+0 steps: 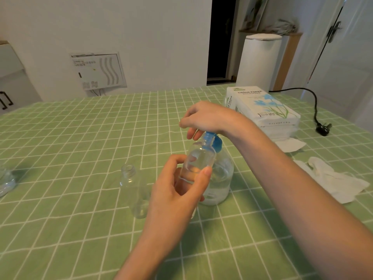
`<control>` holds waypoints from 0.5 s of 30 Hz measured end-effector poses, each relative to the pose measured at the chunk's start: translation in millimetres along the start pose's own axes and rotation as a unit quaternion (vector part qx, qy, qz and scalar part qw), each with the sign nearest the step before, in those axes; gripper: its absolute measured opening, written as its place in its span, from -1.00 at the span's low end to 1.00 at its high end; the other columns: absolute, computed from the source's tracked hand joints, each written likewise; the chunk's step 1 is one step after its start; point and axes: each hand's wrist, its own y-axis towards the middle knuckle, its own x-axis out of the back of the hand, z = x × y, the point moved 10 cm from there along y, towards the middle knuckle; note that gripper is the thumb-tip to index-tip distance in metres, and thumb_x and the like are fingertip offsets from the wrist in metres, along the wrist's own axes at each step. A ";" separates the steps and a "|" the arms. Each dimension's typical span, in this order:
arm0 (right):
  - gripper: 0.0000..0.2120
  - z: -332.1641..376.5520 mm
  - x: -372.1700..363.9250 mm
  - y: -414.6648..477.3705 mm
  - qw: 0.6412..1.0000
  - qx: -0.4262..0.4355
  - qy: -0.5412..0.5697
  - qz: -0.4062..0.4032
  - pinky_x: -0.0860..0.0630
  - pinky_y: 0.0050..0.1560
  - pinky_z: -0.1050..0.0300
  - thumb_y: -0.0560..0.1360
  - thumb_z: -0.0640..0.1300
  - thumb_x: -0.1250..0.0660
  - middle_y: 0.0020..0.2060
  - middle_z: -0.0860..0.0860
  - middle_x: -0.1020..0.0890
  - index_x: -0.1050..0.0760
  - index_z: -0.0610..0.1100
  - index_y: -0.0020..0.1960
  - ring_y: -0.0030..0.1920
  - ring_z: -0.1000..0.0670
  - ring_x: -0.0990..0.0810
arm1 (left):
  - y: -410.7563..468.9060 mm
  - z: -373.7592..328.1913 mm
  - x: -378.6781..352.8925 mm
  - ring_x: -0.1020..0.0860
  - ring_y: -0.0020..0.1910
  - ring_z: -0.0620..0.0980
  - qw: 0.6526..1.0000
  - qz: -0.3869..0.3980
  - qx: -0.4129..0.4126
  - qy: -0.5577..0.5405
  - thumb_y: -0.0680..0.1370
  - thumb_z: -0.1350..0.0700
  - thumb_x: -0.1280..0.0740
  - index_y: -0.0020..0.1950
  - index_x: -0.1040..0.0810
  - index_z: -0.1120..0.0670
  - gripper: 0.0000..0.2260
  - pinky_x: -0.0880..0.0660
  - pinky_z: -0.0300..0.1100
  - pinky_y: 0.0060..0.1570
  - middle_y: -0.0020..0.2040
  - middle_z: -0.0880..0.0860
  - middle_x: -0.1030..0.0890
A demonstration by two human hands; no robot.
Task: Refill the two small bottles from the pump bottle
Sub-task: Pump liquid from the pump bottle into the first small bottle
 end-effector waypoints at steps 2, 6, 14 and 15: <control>-0.64 -1.2 -2.3 0.4 1.000 0.000 -0.005 0.004 -0.49 0.19 -0.09 0.50 -0.04 -0.27 0.04 -0.18 -0.66 -0.52 -0.26 0.19 0.13 -0.18 -0.61 | -0.3 2.2 0.7 -0.60 -0.32 -0.02 1.000 -0.001 0.004 0.005 0.37 -0.15 -0.39 -0.10 -0.53 -0.08 -0.78 -0.51 -0.31 -0.37 -0.29 -0.04 -0.64; -0.63 -5.7 -8.1 -0.4 1.000 -0.006 0.002 0.013 -0.50 0.15 -0.05 0.51 -0.02 -0.27 -0.03 -0.12 -0.69 -0.53 -0.25 0.19 0.10 -0.17 -0.63 | -1.7 5.7 -0.7 -0.51 -0.45 -0.15 1.000 0.003 0.016 0.016 0.38 -0.13 -0.38 -0.10 -0.52 -0.07 -0.80 -0.55 -0.15 -0.32 -0.31 0.02 -0.64; -0.66 -0.4 3.1 -1.3 1.000 0.007 0.012 -0.013 -0.51 0.08 0.04 0.51 -0.04 -0.28 -0.21 -0.03 -0.67 -0.53 -0.25 0.17 -0.04 -0.09 -0.65 | -1.5 1.0 -1.7 -0.53 -0.44 -0.15 1.000 0.000 0.012 0.017 0.37 -0.13 -0.37 -0.06 -0.52 -0.03 -0.75 -0.57 -0.12 -0.30 -0.31 0.00 -0.64; -0.66 0.0 3.1 -1.3 1.000 0.007 0.013 -0.012 -0.51 0.08 0.04 0.51 -0.04 -0.28 -0.23 -0.02 -0.66 -0.53 -0.24 0.16 -0.03 -0.08 -0.65 | -1.6 0.2 -1.9 -0.53 -0.45 -0.15 1.000 0.002 0.011 0.014 0.37 -0.15 -0.37 -0.06 -0.52 -0.03 -0.74 -0.57 -0.15 -0.32 -0.32 -0.01 -0.64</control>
